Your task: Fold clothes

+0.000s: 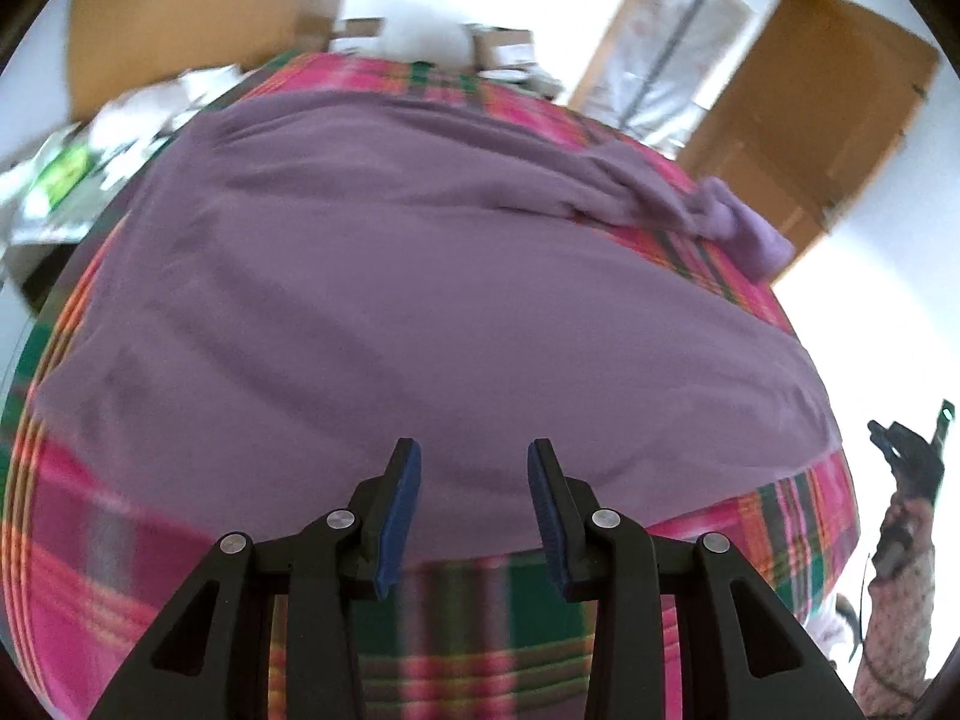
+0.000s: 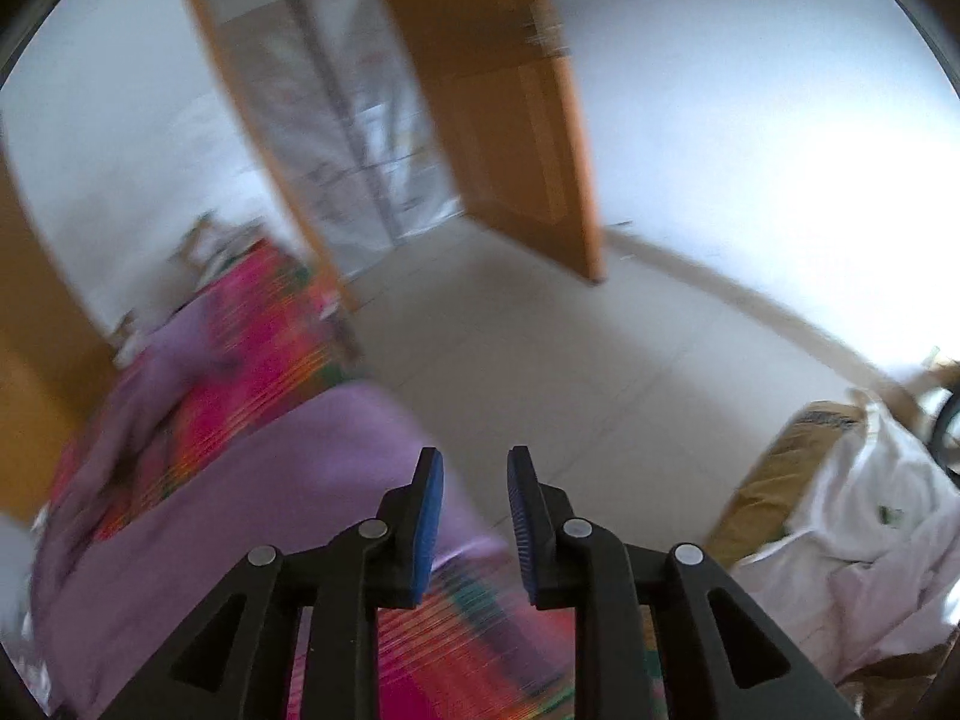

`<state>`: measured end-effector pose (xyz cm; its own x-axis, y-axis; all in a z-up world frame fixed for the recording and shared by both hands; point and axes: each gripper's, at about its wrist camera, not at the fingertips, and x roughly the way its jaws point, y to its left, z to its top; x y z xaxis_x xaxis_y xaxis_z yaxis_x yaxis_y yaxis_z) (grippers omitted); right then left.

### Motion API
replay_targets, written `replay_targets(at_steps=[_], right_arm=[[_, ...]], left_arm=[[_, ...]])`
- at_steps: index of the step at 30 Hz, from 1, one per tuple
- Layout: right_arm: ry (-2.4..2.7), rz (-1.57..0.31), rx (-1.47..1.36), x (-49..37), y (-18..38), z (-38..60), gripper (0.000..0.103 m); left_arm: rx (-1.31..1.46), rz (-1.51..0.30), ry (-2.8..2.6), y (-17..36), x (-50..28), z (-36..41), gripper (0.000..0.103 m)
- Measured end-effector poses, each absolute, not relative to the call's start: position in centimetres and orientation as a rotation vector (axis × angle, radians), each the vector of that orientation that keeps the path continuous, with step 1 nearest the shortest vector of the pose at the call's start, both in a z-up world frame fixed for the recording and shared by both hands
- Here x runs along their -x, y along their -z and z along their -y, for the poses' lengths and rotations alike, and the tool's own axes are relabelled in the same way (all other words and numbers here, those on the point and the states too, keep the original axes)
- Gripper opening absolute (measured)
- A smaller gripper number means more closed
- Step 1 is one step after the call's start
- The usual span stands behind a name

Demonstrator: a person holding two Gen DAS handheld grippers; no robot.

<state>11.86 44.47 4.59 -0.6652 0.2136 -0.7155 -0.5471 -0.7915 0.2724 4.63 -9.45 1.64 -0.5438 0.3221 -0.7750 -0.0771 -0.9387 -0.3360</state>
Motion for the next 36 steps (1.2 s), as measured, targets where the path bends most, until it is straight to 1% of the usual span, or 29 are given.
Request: replay_targets(at_steps=[3, 8, 12, 15, 18, 21, 23, 25, 27, 29, 30, 32, 36], right_arm=[[-2.568, -0.581, 1.060, -10.2, -4.8, -39.8, 0.023], [-2.777, -0.416, 1.228, -8.0, -4.8, -31.3, 0.023], [-2.948, -0.234, 1.312, -7.6, -4.9, -24.4, 0.023], [-3.034, -0.159, 1.352, -7.3, -4.7, -20.7, 0.023], [-3.110, -0.029, 1.382, -7.2, -4.2, -17.1, 0.023], [-3.177, 0.099, 1.393, -7.2, -4.0, -13.9, 0.030], [-3.223, 0.146, 1.406, -7.2, -3.9, -12.0, 0.033], [-3.245, 0.187, 1.425, -7.0, -3.7, -10.3, 0.034], [-3.256, 0.217, 1.435, -7.1, -3.4, -9.2, 0.034], [-3.265, 0.222, 1.454, -6.8, -3.2, -8.7, 0.036], [-3.269, 0.222, 1.464, -6.8, -3.1, -8.5, 0.036], [-3.274, 0.218, 1.482, -6.9, -3.0, -8.3, 0.037], [-3.271, 0.211, 1.503, -6.6, -2.4, -8.0, 0.037]], left_arm=[[1.377, 0.406, -2.546, -0.9, -5.4, 11.0, 0.038], [1.347, 0.382, -2.519, -0.6, -7.3, 12.1, 0.038], [1.337, 0.374, -2.518, -0.6, -8.5, 13.1, 0.038], [1.335, 0.414, -2.556, -0.8, -8.8, 14.8, 0.038], [1.326, 0.531, -2.607, -1.0, -8.6, 17.9, 0.038], [1.315, 0.698, -2.633, -0.8, -8.3, 20.9, 0.038], [1.314, 0.774, -2.651, -0.7, -7.7, 22.3, 0.038], [1.319, 0.833, -2.681, -0.5, -7.3, 23.7, 0.038], [1.332, 0.945, -2.662, 0.0, -7.1, 25.0, 0.039], [1.343, 1.055, -2.641, 0.6, -7.0, 26.3, 0.044], [1.327, 1.077, -2.635, 0.6, -6.9, 26.4, 0.050], [1.314, 1.106, -2.628, 0.7, -6.6, 26.6, 0.051], [1.297, 1.159, -2.614, 0.8, -5.5, 26.6, 0.055]])
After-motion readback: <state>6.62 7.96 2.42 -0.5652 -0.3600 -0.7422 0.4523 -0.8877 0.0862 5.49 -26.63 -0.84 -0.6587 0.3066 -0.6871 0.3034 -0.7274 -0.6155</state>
